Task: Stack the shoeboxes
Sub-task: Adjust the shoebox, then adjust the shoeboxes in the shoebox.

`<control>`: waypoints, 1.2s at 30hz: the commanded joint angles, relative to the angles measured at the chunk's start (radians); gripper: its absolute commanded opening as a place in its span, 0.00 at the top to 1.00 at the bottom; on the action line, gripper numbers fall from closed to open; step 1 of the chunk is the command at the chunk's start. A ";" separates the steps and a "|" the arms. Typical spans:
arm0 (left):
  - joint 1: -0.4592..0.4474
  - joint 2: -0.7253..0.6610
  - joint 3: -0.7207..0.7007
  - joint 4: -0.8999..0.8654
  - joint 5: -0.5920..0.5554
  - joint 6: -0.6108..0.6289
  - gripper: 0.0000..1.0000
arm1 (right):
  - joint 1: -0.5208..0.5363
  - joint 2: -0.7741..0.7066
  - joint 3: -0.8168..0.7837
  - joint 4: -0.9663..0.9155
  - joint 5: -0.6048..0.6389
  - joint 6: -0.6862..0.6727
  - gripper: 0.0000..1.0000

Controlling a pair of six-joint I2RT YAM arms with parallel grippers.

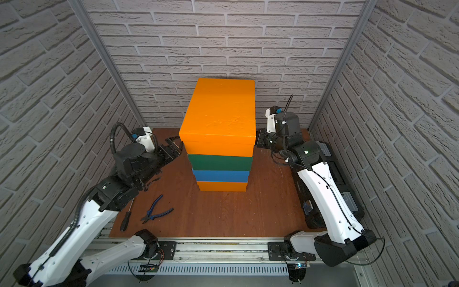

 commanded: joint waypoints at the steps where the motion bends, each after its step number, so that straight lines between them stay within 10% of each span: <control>1: 0.005 -0.032 -0.003 -0.013 -0.010 0.029 0.02 | -0.006 -0.042 -0.027 0.032 -0.028 0.000 0.85; 18: 0.154 -0.111 -0.077 -0.092 0.005 0.048 0.02 | -0.062 -0.176 -0.197 0.023 -0.026 -0.004 0.84; 27: 0.485 0.035 -0.276 0.027 0.404 -0.076 0.02 | -0.229 -0.151 -0.525 0.194 -0.274 0.071 0.85; 36: 0.528 0.243 -0.394 0.234 0.515 -0.146 0.02 | -0.284 0.036 -0.687 0.391 -0.372 0.110 0.85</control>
